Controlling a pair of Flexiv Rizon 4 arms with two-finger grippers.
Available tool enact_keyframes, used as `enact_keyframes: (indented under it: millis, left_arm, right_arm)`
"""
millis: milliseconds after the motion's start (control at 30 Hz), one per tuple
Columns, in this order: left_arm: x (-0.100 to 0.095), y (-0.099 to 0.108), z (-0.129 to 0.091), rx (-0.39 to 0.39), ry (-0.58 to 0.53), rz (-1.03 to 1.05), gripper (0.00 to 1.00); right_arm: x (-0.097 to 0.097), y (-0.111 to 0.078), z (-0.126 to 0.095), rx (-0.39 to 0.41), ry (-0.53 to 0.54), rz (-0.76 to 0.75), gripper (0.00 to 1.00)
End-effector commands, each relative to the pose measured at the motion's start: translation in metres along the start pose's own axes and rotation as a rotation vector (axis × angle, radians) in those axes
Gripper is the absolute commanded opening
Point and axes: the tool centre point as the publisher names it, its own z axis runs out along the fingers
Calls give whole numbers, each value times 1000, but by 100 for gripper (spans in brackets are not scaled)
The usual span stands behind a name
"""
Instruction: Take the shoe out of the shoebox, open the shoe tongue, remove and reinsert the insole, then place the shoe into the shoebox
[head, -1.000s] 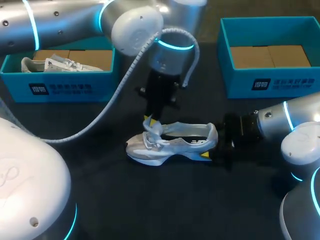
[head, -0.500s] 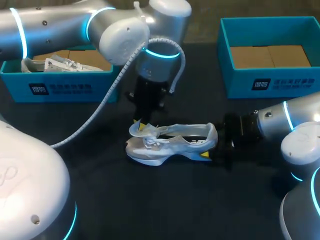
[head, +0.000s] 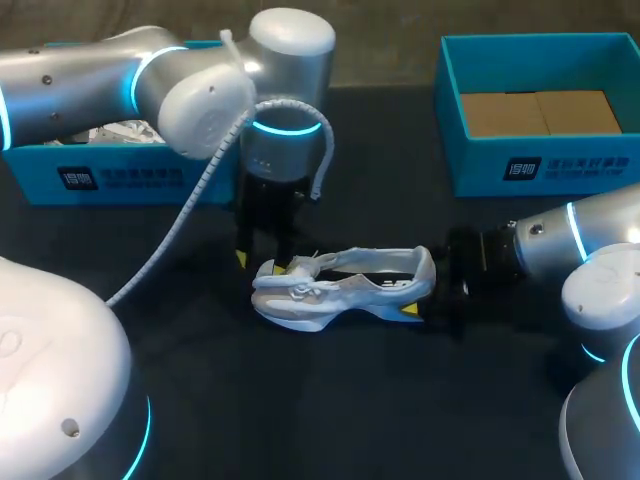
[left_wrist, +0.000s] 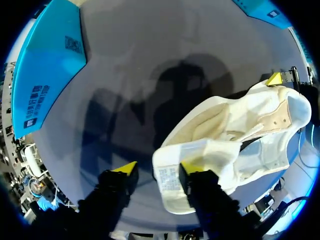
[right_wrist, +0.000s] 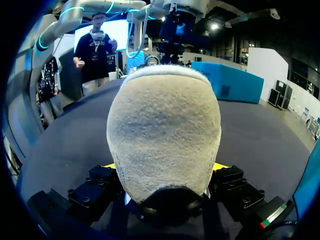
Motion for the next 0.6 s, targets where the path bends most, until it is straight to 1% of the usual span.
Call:
enact_keyframes:
  millis: [33, 100, 267, 433, 600]
  left_arm:
    - [-8, 7, 2, 19, 15, 1, 98]
    - [-7, 9, 2, 24, 14, 4, 99]
    - [-11, 14, -10, 38, 51, 11, 100]
    - [-10, 11, -21, 41, 74, 30, 100]
    - [-5, 5, -34, 58, 84, 63, 100]
  right_arm:
    - [1, 1, 2, 4, -3, 0, 0]
    - [1, 1, 2, 4, -3, 0, 0]
    - [1, 1, 2, 4, -3, 0, 0]
    - [1, 1, 2, 4, -3, 0, 0]
    - [1, 1, 2, 4, -3, 0, 0]
